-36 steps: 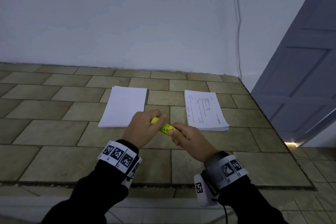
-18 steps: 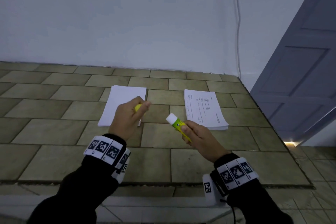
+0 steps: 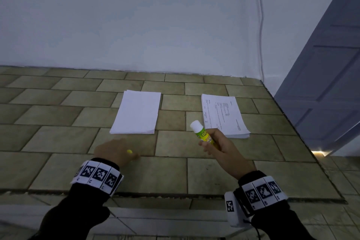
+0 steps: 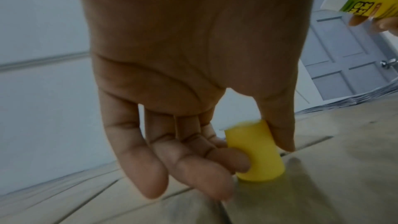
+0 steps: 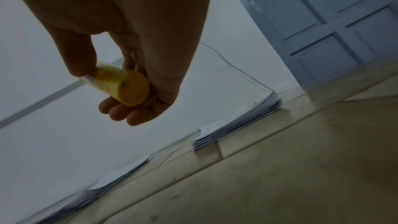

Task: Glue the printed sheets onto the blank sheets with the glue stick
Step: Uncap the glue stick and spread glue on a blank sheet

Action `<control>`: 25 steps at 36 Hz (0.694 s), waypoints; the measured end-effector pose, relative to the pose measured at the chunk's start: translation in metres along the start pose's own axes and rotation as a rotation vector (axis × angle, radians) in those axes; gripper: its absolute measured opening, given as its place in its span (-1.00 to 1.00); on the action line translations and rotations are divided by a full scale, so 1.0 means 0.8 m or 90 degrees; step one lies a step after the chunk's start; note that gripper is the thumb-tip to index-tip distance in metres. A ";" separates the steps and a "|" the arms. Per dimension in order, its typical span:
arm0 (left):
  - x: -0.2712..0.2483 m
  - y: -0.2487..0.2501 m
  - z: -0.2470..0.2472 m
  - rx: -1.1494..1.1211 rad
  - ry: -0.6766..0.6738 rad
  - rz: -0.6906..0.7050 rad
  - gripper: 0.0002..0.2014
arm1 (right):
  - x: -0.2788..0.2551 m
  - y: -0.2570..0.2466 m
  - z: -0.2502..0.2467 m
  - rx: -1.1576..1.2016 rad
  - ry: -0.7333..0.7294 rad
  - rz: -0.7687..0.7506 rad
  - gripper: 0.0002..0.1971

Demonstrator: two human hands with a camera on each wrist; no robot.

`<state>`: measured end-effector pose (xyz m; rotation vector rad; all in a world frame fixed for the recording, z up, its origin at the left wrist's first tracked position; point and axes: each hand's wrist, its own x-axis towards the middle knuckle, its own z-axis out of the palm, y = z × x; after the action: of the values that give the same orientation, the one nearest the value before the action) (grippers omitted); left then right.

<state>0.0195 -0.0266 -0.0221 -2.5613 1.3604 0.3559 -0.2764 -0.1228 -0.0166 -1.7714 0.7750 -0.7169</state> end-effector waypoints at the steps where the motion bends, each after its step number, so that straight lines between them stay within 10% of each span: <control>1: 0.000 -0.002 0.002 0.005 -0.003 -0.005 -0.52 | -0.001 0.002 0.001 0.002 0.000 0.006 -0.69; 8: -0.010 -0.015 -0.001 -0.079 0.048 -0.049 -0.10 | -0.004 0.003 0.009 0.029 0.018 0.026 -0.66; 14: -0.040 0.031 -0.038 -0.499 0.257 0.184 -0.57 | 0.004 -0.003 0.020 0.085 0.032 0.041 -0.79; 19: -0.058 0.085 -0.043 -0.859 0.064 0.322 -0.45 | 0.011 -0.014 0.034 0.141 0.019 0.039 -0.82; 25: -0.055 0.113 -0.031 -0.945 0.006 0.345 -0.68 | 0.010 -0.013 0.037 0.150 0.011 0.039 -0.72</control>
<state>-0.0769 -0.0494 0.0079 -2.9059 2.3158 2.1105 -0.2468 -0.1096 -0.0144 -1.5248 0.7230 -0.7516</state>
